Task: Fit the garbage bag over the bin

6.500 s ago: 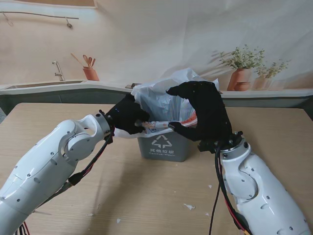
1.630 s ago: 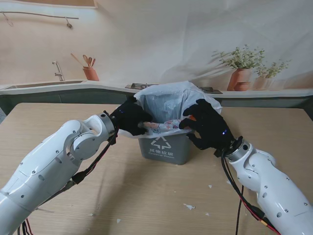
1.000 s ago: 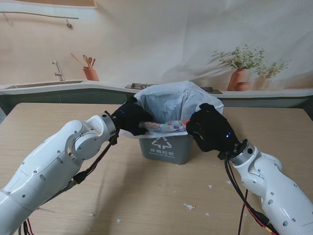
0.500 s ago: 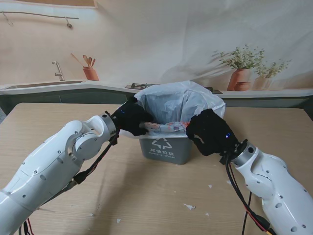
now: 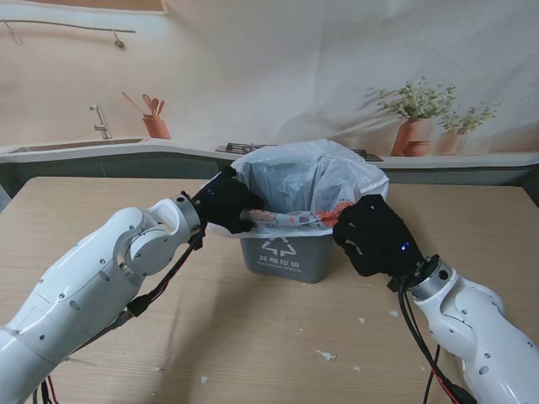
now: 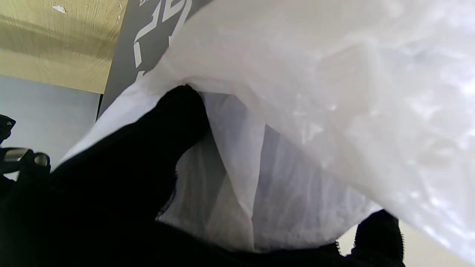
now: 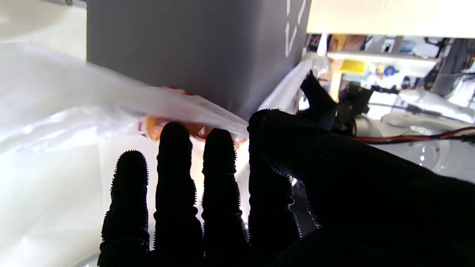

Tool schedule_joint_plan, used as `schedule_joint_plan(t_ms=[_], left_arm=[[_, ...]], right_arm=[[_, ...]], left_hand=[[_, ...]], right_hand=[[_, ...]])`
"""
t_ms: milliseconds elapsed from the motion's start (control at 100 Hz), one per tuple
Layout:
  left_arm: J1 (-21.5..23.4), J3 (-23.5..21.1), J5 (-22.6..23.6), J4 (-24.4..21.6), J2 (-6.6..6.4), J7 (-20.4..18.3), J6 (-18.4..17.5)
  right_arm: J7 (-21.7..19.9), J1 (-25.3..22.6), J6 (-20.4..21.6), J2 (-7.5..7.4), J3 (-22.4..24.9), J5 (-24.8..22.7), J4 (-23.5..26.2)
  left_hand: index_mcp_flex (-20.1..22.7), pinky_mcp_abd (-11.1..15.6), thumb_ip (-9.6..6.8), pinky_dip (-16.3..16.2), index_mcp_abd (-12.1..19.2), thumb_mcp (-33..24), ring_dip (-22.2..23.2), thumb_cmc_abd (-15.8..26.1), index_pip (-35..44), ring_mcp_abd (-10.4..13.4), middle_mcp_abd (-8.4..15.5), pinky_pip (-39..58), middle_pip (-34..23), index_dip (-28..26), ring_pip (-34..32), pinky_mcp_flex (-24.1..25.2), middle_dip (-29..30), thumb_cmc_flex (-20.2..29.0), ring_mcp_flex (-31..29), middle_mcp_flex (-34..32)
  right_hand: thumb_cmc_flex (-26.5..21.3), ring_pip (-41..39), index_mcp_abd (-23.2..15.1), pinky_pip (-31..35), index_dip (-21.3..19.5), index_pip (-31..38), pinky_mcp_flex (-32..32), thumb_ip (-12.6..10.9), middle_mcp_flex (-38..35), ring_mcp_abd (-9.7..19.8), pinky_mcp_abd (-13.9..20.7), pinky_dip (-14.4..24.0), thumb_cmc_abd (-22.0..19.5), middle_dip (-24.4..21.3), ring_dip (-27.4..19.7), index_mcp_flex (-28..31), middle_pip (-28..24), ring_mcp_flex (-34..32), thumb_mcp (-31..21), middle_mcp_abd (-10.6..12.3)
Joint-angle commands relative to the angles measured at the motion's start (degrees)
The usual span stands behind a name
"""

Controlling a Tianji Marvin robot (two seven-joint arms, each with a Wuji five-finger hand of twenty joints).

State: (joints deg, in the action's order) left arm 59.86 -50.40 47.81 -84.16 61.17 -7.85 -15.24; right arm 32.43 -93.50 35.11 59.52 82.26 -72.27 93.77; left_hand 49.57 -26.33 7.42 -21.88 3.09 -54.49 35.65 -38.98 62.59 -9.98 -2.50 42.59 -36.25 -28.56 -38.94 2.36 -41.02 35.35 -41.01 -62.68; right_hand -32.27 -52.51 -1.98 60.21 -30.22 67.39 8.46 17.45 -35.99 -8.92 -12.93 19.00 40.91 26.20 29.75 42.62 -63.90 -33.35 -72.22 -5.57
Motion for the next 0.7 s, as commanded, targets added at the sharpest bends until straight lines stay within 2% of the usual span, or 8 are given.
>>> schedule_joint_plan(t_ms=[0, 130, 370, 430, 530, 580, 620, 690], left_arm=[[0.42, 0.53, -0.09, 0.89, -0.01, -1.13, 0.43], [0.32, 0.58, -0.09, 0.88, 0.01, -1.09, 0.36], [0.32, 0.44, -0.06, 0.88, 0.01, -1.03, 0.21], [0.32, 0.45, -0.07, 0.93, 0.03, -0.91, 0.20], [0.41, 0.42, -0.10, 0.92, 0.06, -0.77, 0.24], [0.49, 0.38, -0.14, 0.89, 0.06, -0.73, 0.22], [0.54, 0.36, -0.21, 0.88, 0.07, -0.67, 0.17], [0.69, 0.20, -0.03, 0.70, 0.03, -0.64, 0.02]], right_arm=[[-3.67, -1.27, 0.78, 0.24, 0.18, 0.77, -0.17], [-8.78, -1.37, 1.61, 0.50, 0.49, 3.53, -0.36], [-11.97, -1.22, 2.01, 0.47, 0.68, 5.05, -1.27], [-11.95, -1.77, 2.16, 0.66, 1.20, 5.67, -0.91], [-11.17, -3.23, 2.84, 1.22, 2.56, 7.16, 0.14], [-10.54, -4.06, 3.24, 1.57, 3.29, 8.00, 0.73], [-9.38, -4.64, 3.66, 1.85, 3.88, 8.37, 1.10], [-7.58, -5.73, 4.06, 2.44, 4.90, 9.49, 1.83]], left_hand=[[2.69, 2.07, -2.74, -1.48, 0.05, -2.27, 1.15, -0.49, 1.32, -2.56, -0.91, 3.80, -1.09, 0.32, -1.31, -0.68, 0.08, 0.19, -3.41, -2.19], [2.74, 2.07, -2.72, -1.50, 0.03, -2.29, 1.15, -0.45, 1.36, -2.57, -0.86, 3.82, -1.08, 0.29, -1.31, -0.67, 0.09, 0.20, -3.45, -2.19], [2.72, 2.05, -2.66, -1.52, 0.15, -2.25, 1.14, -0.53, 1.30, -2.38, -0.83, 3.86, -1.05, 0.34, -1.28, -0.69, 0.09, 0.19, -3.42, -2.14], [2.72, 2.06, -2.65, -1.53, 0.13, -2.26, 1.13, -0.57, 1.27, -2.38, -0.79, 3.88, -1.03, 0.37, -1.26, -0.72, 0.10, 0.22, -3.35, -2.13], [2.75, 1.95, -2.61, -1.55, 0.16, -2.23, 1.15, -0.57, 1.29, -2.38, -0.83, 3.91, -1.06, 0.38, -1.26, -0.78, 0.08, 0.18, -3.26, -2.14], [2.71, 1.96, -2.60, -1.54, 0.19, -2.22, 1.15, -0.59, 1.27, -2.37, -0.80, 3.88, -1.03, 0.40, -1.27, -0.72, 0.09, 0.18, -3.25, -2.06], [2.71, 1.97, -2.60, -1.53, 0.19, -2.21, 1.16, -0.51, 1.25, -2.35, -0.83, 3.86, -1.02, 0.41, -1.27, -0.73, 0.07, 0.18, -3.18, -1.98], [2.63, 1.98, -2.60, -1.53, 0.41, -2.15, 1.16, -0.46, 1.23, -2.18, -0.67, 3.88, -1.05, 0.40, -1.28, -0.77, 0.02, 0.14, -3.20, -1.96]], right_hand=[[-0.42, -2.65, -0.51, 0.75, 0.49, 1.07, 0.86, 2.09, -3.23, -0.84, -0.53, -0.59, 2.83, -0.34, 1.07, 2.43, -2.38, -4.95, -4.15, -0.08], [0.16, -2.52, -0.92, 0.56, 0.53, 0.57, 2.79, 2.49, -6.10, -1.10, -1.29, -0.78, 4.35, 0.43, 0.58, 3.77, -1.82, -8.08, -5.64, -0.32], [1.12, -1.53, -4.96, 0.52, 0.16, -0.93, 4.68, 2.63, -7.38, -0.04, -1.42, -0.91, 4.45, 0.80, -0.23, 3.51, 0.45, -9.55, -4.66, 1.65], [1.59, -0.57, -6.19, 0.18, 0.47, -1.54, 4.51, 2.68, -7.59, 0.10, -1.28, -1.07, 4.07, 0.58, -0.71, 2.90, 1.39, -9.35, -3.60, 2.40], [7.80, -0.22, -6.64, -0.99, 3.80, -5.61, 3.11, 2.76, -4.10, 0.48, -0.98, -1.66, 1.55, 2.79, -0.56, -2.77, 2.74, -6.72, 2.86, 3.42], [13.04, -0.02, -5.66, -1.45, 2.70, -10.98, 1.88, -1.00, -1.39, 0.43, -0.70, -1.93, -2.10, 3.05, -0.26, -4.12, 3.63, -4.55, 6.01, 3.56], [16.84, 0.01, -5.68, -1.63, -2.13, -15.19, 0.95, -7.72, 0.67, 0.40, -0.44, -2.10, -5.72, 2.99, 0.02, -5.21, 3.72, -2.88, 9.22, 3.62], [19.05, 0.23, -6.27, -2.38, -3.76, -18.09, -1.70, -9.41, 5.86, 0.40, 0.36, -2.31, -8.52, 2.93, 0.35, -9.54, 3.93, 1.37, 14.29, 3.59]])
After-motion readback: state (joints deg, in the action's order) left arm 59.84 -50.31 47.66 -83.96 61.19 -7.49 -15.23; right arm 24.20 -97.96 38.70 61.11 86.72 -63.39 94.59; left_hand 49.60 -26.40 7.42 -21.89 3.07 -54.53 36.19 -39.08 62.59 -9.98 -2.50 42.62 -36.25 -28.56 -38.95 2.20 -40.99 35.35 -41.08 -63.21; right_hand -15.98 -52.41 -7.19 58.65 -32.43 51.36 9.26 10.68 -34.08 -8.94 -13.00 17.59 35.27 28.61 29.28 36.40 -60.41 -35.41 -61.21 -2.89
